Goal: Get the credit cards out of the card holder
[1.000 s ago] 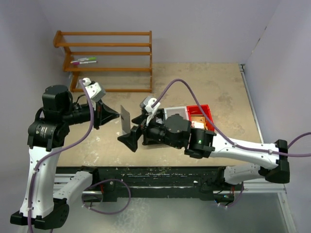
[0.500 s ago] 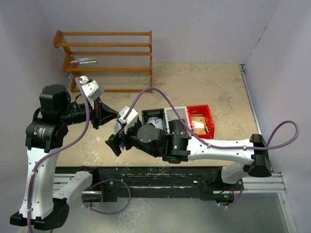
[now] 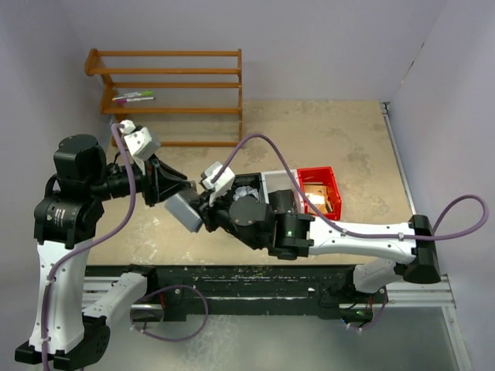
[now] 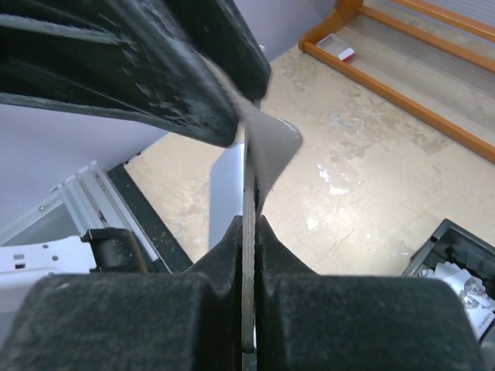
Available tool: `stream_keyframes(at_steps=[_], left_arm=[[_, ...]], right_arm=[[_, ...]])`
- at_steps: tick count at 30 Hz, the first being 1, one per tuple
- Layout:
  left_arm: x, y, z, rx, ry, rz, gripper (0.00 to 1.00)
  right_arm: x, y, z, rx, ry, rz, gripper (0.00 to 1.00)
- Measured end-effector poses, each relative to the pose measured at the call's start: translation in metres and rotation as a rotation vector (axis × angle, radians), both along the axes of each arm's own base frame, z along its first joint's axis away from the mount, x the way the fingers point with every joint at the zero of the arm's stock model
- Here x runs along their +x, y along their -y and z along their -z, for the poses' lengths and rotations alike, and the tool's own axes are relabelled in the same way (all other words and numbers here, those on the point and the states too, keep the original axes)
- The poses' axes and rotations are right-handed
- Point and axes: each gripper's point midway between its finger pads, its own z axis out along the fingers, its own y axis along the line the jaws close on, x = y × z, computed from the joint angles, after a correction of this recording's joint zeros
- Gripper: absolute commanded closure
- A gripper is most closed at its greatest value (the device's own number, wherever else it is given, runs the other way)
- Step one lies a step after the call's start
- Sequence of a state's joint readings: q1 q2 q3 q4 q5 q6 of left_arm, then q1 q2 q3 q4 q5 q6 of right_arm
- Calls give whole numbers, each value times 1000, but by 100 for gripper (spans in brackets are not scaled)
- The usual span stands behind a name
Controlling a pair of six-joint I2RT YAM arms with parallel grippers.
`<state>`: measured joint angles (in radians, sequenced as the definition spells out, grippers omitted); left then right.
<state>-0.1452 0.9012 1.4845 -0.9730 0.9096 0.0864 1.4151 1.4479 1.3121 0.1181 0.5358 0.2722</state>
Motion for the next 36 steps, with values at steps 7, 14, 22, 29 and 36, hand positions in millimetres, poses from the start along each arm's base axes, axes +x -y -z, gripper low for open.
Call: stream_keyframes(at_steps=[7, 14, 22, 29, 36], left_arm=[[-2, 2, -8, -12, 33, 23, 1], [-10, 6, -5, -19, 18, 76, 4], [-25, 9, 22, 24, 23, 199, 15], [-35, 6, 44, 74, 92, 240, 19], [-52, 5, 39, 82, 200, 282, 26]], right_arm=[[-11, 35, -12, 82, -55, -84, 100], [2, 88, -55, 327, -126, -246, 100], [-8, 101, -75, 385, -171, -439, 100], [-25, 89, -83, 371, -216, -595, 100], [-32, 82, -86, 357, -241, -673, 100]])
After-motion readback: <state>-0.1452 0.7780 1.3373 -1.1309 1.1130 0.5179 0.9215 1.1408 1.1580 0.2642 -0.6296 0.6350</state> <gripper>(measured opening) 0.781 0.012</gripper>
